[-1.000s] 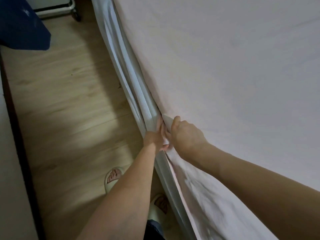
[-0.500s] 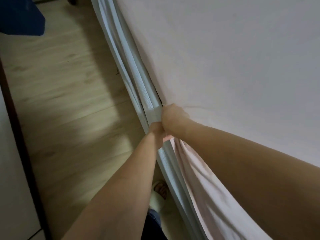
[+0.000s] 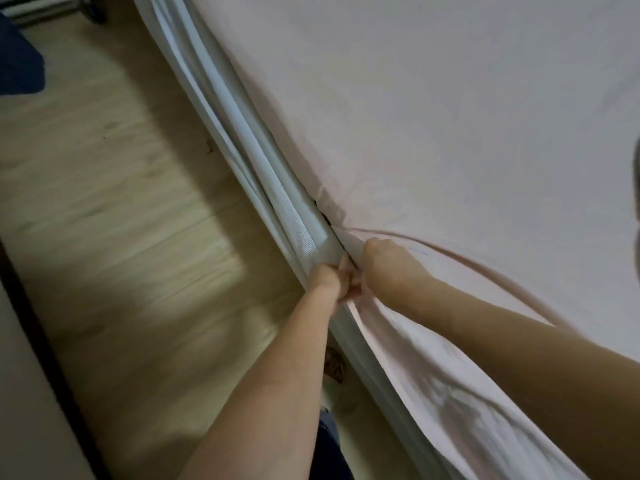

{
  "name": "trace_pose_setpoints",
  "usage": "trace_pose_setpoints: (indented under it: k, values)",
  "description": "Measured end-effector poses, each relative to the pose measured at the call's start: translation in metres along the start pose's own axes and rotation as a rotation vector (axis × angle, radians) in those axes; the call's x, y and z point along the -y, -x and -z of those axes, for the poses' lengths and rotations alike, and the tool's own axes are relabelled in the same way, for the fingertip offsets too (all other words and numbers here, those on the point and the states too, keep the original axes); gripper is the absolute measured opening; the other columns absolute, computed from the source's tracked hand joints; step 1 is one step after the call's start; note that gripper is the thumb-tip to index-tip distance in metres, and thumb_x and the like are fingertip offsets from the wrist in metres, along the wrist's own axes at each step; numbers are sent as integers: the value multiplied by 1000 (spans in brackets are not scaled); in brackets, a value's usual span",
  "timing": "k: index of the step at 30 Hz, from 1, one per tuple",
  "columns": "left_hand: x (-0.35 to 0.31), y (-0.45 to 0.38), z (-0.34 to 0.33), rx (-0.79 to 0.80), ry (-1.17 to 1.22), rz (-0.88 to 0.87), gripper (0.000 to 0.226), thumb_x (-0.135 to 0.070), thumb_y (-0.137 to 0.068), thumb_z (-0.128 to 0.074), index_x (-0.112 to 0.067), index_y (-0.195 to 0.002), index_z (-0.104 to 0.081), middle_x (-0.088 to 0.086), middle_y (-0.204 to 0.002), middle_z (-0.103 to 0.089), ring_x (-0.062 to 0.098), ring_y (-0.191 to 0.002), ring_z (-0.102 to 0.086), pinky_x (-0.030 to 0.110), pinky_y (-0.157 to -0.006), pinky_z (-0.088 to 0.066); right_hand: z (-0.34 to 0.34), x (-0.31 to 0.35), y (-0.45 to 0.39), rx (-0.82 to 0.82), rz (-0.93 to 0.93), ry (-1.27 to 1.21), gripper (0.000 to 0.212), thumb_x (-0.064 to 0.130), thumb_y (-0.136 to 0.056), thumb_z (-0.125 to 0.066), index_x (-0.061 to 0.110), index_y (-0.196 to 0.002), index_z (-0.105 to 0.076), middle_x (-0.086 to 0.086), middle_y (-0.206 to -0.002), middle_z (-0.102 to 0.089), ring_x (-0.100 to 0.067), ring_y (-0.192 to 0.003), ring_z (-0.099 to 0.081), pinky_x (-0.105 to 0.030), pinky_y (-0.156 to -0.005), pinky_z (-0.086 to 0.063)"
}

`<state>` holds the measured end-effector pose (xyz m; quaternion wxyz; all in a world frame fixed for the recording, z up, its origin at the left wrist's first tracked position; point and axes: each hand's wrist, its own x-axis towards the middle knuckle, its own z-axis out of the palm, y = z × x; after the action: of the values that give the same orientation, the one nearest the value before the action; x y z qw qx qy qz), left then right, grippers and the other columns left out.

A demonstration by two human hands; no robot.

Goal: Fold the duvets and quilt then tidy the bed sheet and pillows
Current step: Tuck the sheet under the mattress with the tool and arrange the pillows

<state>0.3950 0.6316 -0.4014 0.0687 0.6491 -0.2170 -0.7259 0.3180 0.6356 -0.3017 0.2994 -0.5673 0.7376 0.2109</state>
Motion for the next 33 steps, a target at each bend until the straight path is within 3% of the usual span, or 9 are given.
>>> trace_pose_setpoints:
  k: [6,11,16,19,22,25,28,30,33]
  values:
    - [20,-7,-6,-36,-191,-77,30,-33,-95,-56,-12,-74,-52,23,-102,-68,37,-88,-68,47,-76,-58,-20,-11,21,-5,-40,-54,24,9,-95,-45,1,-117,-47,-12,-107,-57,-31,-102,-58,-29,-68,-32]
    - [22,-8,-19,-8,-128,-48,33,-19,-99,-50,-1,-126,-55,14,-124,-62,18,-74,-60,20,-59,-54,-33,-21,20,-90,67,-99,16,12,-93,-51,8,-107,-46,-8,-94,-54,-29,-90,-58,-31,-66,-37]
    - [44,20,-22,181,-34,132,26,-43,-83,-68,-18,-85,-65,2,-77,-67,12,-64,-57,23,-57,-46,-54,-49,71,-270,140,-50,18,3,-93,-36,9,-111,-35,-1,-72,-38,-22,-60,-42,-30,-47,-28]
    - [63,29,-27,120,56,141,19,-22,-84,-70,-16,-71,-57,-5,-44,-49,5,-39,-46,20,-45,-45,-59,-62,80,-233,140,-59,16,5,-94,-37,8,-110,-36,-7,-80,-48,-28,-70,-50,-36,-54,-37]
    - [81,31,-40,-41,64,-4,7,-9,-82,-67,-6,-78,-63,5,-62,-58,17,-55,-57,29,-57,-52,-59,-71,87,-207,176,-42,23,11,-99,-35,4,-120,-37,-14,-102,-55,-33,-85,-55,-35,-63,-34]
    - [97,30,-45,-268,-510,-262,12,-11,-87,-56,-1,-82,-61,9,-81,-61,22,-85,-61,32,-68,-43,-59,-75,95,-197,178,-44,24,4,-94,-35,2,-118,-39,-16,-106,-56,-29,-78,-47,-34,-63,-32]
    - [98,27,-45,-306,-704,-328,13,-13,-91,-53,-7,-80,-55,14,-90,-64,28,-94,-62,26,-71,-37,-55,-75,94,-188,178,-63,27,4,-93,-36,1,-120,-41,-17,-112,-55,-33,-94,-55,-32,-66,-30]
    - [103,25,-48,-268,-679,-208,10,-15,-87,-59,-6,-84,-59,11,-80,-65,24,-81,-63,24,-66,-43,-55,-78,97,-217,177,-15,29,3,-95,-35,1,-123,-41,-17,-115,-54,-34,-101,-56,-33,-67,-31]
    - [123,35,-47,-213,-244,14,10,-13,-81,-65,-8,-75,-59,2,-48,-57,13,-44,-54,19,-44,-40,-58,-78,108,-269,205,78,26,2,-96,-34,2,-120,-43,-15,-115,-56,-33,-103,-58,-32,-66,-32]
